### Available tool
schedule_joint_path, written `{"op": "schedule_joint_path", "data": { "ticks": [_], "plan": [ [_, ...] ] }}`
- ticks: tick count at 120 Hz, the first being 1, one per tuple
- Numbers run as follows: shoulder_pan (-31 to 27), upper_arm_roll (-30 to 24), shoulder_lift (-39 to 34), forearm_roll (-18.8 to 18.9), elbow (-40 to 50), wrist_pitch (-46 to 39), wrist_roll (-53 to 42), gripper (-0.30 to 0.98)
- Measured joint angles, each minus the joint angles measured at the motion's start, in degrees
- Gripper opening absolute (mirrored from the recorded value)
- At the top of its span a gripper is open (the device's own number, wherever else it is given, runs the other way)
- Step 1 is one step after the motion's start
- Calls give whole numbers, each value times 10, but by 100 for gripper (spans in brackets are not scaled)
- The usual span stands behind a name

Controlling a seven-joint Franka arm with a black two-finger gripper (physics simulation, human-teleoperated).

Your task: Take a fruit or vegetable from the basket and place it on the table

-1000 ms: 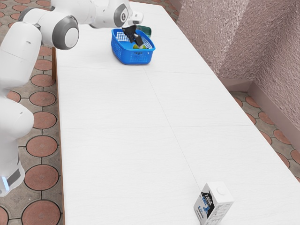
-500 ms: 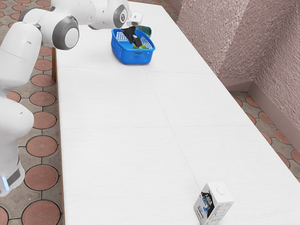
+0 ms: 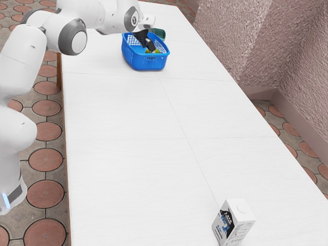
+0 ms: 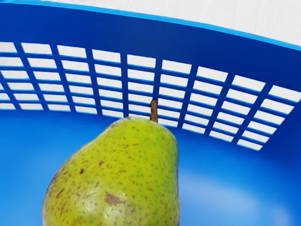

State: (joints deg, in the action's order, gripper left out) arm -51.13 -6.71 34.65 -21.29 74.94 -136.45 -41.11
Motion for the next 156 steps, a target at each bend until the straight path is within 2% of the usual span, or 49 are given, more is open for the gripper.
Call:
{"op": "schedule_joint_path", "data": {
  "ticks": [58,130,135,147,156],
  "plan": [
    [-2,-9,37,-3,-22,-21,-6,68],
    [1,-7,46,-4,-22,-50,-8,66],
    [1,-7,48,-6,-22,-52,-8,63],
    [1,-4,49,-17,-22,-57,-8,43],
    [2,-3,49,-21,-22,-60,-7,34]
  ]
}}
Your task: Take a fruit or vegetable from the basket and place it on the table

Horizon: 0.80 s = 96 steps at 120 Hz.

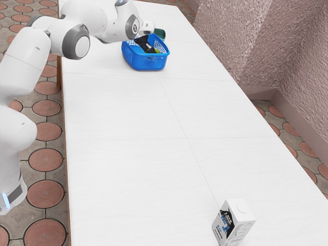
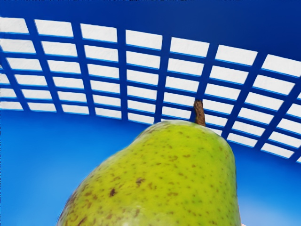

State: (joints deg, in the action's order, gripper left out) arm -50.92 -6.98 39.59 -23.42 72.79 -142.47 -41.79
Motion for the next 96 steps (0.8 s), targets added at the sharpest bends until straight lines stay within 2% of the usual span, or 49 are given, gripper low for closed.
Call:
{"op": "schedule_joint_path", "data": {
  "ticks": [17,33,43,57,79,96],
  "plan": [
    [1,1,-1,2,1,-8,7,21],
    [2,2,-5,5,7,-16,15,18],
    [4,13,-21,-11,29,-20,20,16],
    [7,28,-69,-42,80,-25,27,13],
    [26,58,-163,-57,137,-29,35,14],
    [83,75,-243,-58,167,-30,41,15]
  ]
}}
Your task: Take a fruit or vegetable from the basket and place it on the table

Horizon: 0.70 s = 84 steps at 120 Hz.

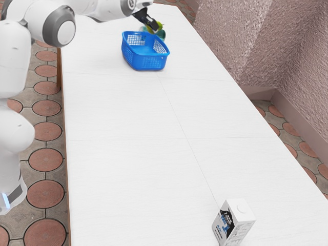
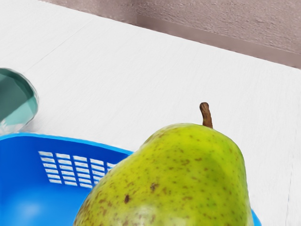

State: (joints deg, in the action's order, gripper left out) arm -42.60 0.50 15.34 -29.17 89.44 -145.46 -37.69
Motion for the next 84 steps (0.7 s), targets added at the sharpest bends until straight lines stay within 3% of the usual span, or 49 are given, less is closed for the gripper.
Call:
{"op": "schedule_joint_path", "data": {
  "ticks": [20,37,47,57,77,84],
  "plan": [
    [127,2,-11,1,3,0,11,14],
    [168,2,-5,2,3,-1,24,13],
    [182,0,-8,-3,13,1,32,36],
    [187,0,-19,-9,34,5,50,50],
    [186,1,-73,-12,74,28,87,63],
    [183,-1,-113,29,76,72,127,65]
  ]
}}
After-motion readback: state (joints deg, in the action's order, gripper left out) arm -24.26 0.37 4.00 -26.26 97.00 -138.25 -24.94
